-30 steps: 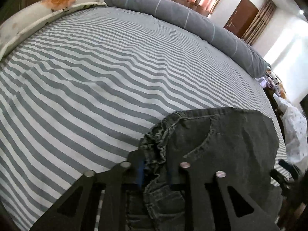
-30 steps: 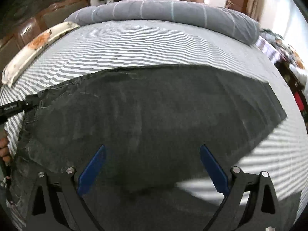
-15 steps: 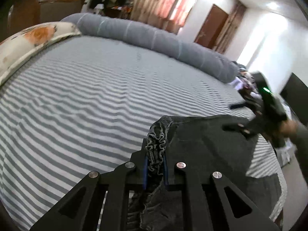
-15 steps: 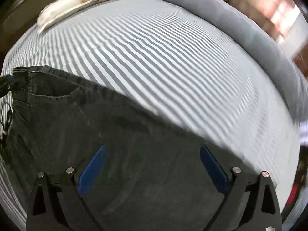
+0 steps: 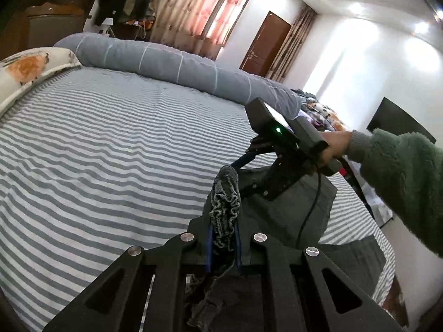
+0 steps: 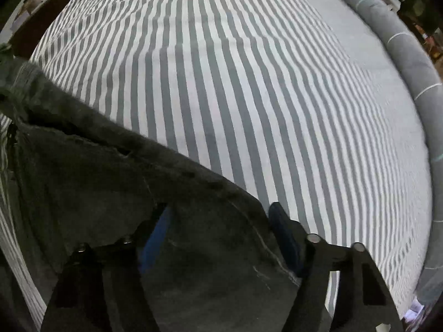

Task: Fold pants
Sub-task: 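Lift the hem with the right gripper and fold it over toward the waistband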

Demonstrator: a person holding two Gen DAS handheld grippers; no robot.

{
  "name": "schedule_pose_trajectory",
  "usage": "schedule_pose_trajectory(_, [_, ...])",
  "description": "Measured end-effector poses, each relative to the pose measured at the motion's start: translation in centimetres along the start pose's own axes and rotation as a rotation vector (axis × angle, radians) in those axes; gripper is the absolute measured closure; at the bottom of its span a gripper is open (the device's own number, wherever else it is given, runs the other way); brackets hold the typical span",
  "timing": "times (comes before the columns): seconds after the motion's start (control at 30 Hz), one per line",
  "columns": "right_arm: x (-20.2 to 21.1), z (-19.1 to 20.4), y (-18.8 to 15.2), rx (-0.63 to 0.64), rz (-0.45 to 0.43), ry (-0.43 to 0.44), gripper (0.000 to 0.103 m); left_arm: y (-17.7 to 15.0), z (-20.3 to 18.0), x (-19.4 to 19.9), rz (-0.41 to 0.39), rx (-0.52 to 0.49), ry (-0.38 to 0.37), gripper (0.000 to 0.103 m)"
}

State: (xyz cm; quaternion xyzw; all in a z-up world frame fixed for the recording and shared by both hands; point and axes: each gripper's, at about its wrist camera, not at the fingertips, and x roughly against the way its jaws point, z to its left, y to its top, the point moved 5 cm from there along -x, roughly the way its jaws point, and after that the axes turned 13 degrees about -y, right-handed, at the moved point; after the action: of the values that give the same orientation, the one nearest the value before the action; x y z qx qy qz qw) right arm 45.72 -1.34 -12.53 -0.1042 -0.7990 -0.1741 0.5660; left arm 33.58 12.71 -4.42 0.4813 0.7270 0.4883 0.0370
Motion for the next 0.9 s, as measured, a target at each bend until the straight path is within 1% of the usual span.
schedule_pose_trajectory(0.1, [-0.8,-1.9,-1.6,-0.037,0.033,0.019,0.040,0.1,0.6,0.3,-0.013,0.024,-0.006,0.092])
schedule_pose_trajectory(0.13, [-1.2,-2.7,-2.4,-0.052,0.051,0.011,0.042,0.2,0.9,0.6,-0.025,0.037,-0.011,0.092])
schedule_pose_trajectory(0.17, [-1.7,-3.6,-3.4,-0.065,0.073,-0.007,0.046,0.1,1.1,0.7,-0.032,0.048,-0.018,0.092])
schedule_pose_trajectory(0.2, [-2.1,-4.5,-4.5,-0.088,0.097,-0.019,0.048,0.2,1.3,0.8,-0.039,0.060,-0.023,0.092])
schedule_pose_trajectory(0.27, [-2.5,-6.1,-6.3,-0.138,0.113,-0.026,0.051,0.0,1.6,0.7,-0.037,0.058,-0.012,0.092])
schedule_pose_trajectory(0.33, [-2.7,-7.4,-7.7,-0.176,0.116,-0.044,0.051,-0.1,1.5,0.6,-0.040,0.058,-0.009,0.092])
schedule_pose_trajectory(0.4, [-2.9,-8.9,-9.0,-0.230,0.106,-0.055,0.051,-0.1,1.4,0.7,-0.050,0.077,-0.035,0.092])
schedule_pose_trajectory(0.47, [-3.0,-8.7,-8.9,-0.238,0.084,-0.053,0.051,0.0,1.5,0.9,-0.070,0.081,-0.050,0.092])
schedule_pose_trajectory(0.5, [-2.9,-9.4,-8.9,-0.230,0.070,-0.059,0.051,0.0,1.5,1.0,-0.074,0.078,-0.052,0.092])
schedule_pose_trajectory(0.57, [-2.9,-9.2,-9.4,-0.224,0.053,-0.069,0.049,0.0,1.4,0.9,-0.075,0.069,-0.046,0.092])
schedule_pose_trajectory(0.6, [-3.0,-9.1,-10.0,-0.228,0.053,-0.067,0.046,-0.1,1.4,0.8,-0.072,0.068,-0.042,0.092])
schedule_pose_trajectory(0.67, [-3.4,-9.2,-10.0,-0.242,0.048,-0.054,0.047,-0.3,1.6,0.2,-0.054,0.063,-0.020,0.092])
schedule_pose_trajectory(0.7, [-3.0,-8.6,-11.2,-0.246,0.042,-0.048,0.057,-0.3,1.7,0.0,-0.048,0.064,-0.010,0.092])
schedule_pose_trajectory(0.73, [-2.7,-8.3,-11.4,-0.251,0.033,-0.034,0.064,-0.4,1.8,-0.1,-0.042,0.066,0.003,0.092])
schedule_pose_trajectory(0.8, [-2.2,-8.2,-11.8,-0.253,0.030,-0.059,0.083,-0.5,2.2,-0.2,-0.042,0.076,0.023,0.092])
schedule_pose_trajectory(0.87, [-1.8,-8.3,-12.2,-0.263,0.045,-0.098,0.092,-0.6,2.8,-0.3,-0.042,0.082,0.072,0.092])
schedule_pose_trajectory(0.9, [-1.6,-8.2,-12.2,-0.266,0.048,-0.119,0.094,-0.6,3.2,-0.2,-0.040,0.090,0.088,0.092])
